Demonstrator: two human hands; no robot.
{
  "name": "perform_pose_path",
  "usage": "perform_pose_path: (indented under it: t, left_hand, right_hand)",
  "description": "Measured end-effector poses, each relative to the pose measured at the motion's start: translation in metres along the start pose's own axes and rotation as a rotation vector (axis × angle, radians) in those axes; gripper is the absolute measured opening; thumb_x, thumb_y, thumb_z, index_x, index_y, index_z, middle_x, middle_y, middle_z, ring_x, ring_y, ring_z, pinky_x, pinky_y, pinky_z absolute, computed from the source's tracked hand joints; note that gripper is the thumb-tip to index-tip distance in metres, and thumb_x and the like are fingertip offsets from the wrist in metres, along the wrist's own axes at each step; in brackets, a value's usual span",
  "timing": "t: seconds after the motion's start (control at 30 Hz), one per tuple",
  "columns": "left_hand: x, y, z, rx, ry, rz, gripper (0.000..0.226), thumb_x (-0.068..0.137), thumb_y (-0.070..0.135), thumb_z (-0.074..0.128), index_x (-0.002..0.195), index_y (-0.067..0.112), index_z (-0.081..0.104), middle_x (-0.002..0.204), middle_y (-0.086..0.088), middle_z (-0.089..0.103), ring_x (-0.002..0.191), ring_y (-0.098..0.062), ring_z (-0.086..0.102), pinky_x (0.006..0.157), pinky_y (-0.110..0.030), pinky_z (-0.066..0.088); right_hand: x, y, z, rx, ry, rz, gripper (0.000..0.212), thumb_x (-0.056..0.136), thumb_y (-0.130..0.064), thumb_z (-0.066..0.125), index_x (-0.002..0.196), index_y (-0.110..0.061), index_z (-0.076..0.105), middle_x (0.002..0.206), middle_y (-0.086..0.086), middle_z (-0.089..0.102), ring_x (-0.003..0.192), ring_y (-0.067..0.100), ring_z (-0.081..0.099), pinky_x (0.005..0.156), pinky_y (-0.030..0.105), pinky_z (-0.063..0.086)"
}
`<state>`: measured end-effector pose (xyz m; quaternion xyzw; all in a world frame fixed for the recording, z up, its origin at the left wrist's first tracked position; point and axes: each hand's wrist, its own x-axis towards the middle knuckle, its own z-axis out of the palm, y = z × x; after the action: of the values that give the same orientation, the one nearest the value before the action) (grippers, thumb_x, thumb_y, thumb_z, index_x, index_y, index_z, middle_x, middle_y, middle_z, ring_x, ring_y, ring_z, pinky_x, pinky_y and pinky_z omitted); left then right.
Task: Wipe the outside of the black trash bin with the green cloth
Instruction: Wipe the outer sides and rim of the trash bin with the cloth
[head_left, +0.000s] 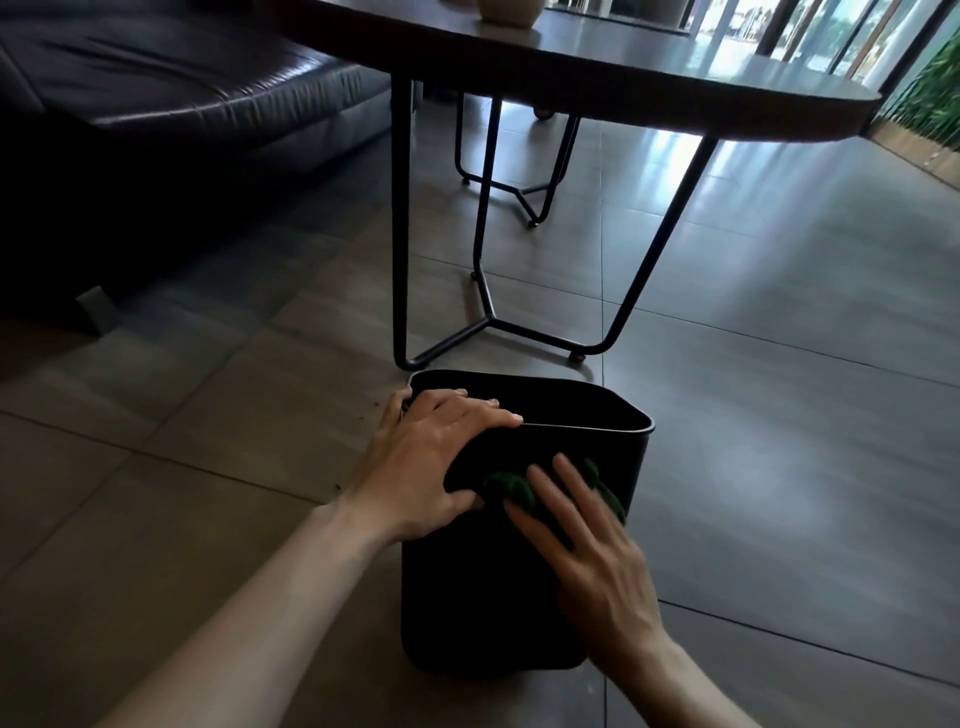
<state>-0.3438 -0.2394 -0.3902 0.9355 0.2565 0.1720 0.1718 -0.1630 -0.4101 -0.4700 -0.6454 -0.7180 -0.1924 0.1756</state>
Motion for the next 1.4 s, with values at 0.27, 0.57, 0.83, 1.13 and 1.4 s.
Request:
perform_pose_path:
  t: [0.27, 0.57, 0.83, 1.13, 1.4]
  left_hand:
    - [-0.003, -0.001, 0.008, 0.125, 0.022, 0.016, 0.093, 0.068, 0.044, 0.080, 0.145, 0.053, 0.030, 0.156, 0.022, 0.033, 0.149, -0.010, 0.024, 0.118, -0.053, 0.022]
    - [0.000, -0.001, 0.010, 0.112, 0.039, 0.001, 0.090, 0.064, 0.041, 0.080, 0.143, 0.050, 0.037, 0.152, 0.022, 0.040, 0.147, -0.012, 0.029, 0.115, -0.053, 0.025]
    - [0.000, 0.003, 0.011, 0.078, 0.077, 0.006, 0.084, 0.066, 0.037, 0.078, 0.141, 0.048, 0.043, 0.148, 0.022, 0.045, 0.144, -0.013, 0.033, 0.115, -0.052, 0.026]
    - [-0.001, 0.003, 0.010, 0.052, 0.073, 0.023, 0.093, 0.059, 0.034, 0.088, 0.137, 0.051, 0.040, 0.146, 0.022, 0.046, 0.144, -0.012, 0.032, 0.117, -0.055, 0.024]
    - [-0.002, -0.015, 0.005, -0.038, -0.001, 0.094, 0.095, 0.053, 0.027, 0.091, 0.127, 0.058, 0.040, 0.146, 0.036, 0.037, 0.149, -0.003, 0.023, 0.123, -0.059, 0.011]
  right_hand:
    - [-0.015, 0.002, -0.011, -0.031, -0.088, -0.089, 0.042, 0.099, -0.023, 0.056, 0.141, -0.026, 0.061, 0.159, 0.010, 0.047, 0.153, 0.033, 0.034, 0.111, 0.050, 0.050]
    - [-0.032, -0.011, 0.008, -0.054, -0.191, -0.315, 0.031, 0.104, -0.021, 0.053, 0.132, -0.028, 0.063, 0.152, 0.008, 0.055, 0.156, 0.034, 0.026, 0.114, 0.048, 0.046]
    - [0.017, 0.010, -0.014, 0.066, 0.083, 0.074, 0.041, 0.103, -0.022, 0.055, 0.144, -0.024, 0.058, 0.159, 0.012, 0.042, 0.156, 0.035, 0.026, 0.116, 0.046, 0.043]
    - [-0.049, -0.004, -0.012, -0.037, -0.145, -0.112, 0.033, 0.082, -0.012, 0.059, 0.111, -0.022, 0.072, 0.123, 0.005, 0.067, 0.119, 0.035, 0.059, 0.087, 0.047, 0.058]
    - [-0.010, 0.098, -0.109, 0.339, 0.296, 1.001, 0.046, 0.063, -0.024, 0.095, 0.096, -0.028, 0.064, 0.099, 0.002, 0.064, 0.090, 0.023, 0.065, 0.077, 0.030, 0.049]
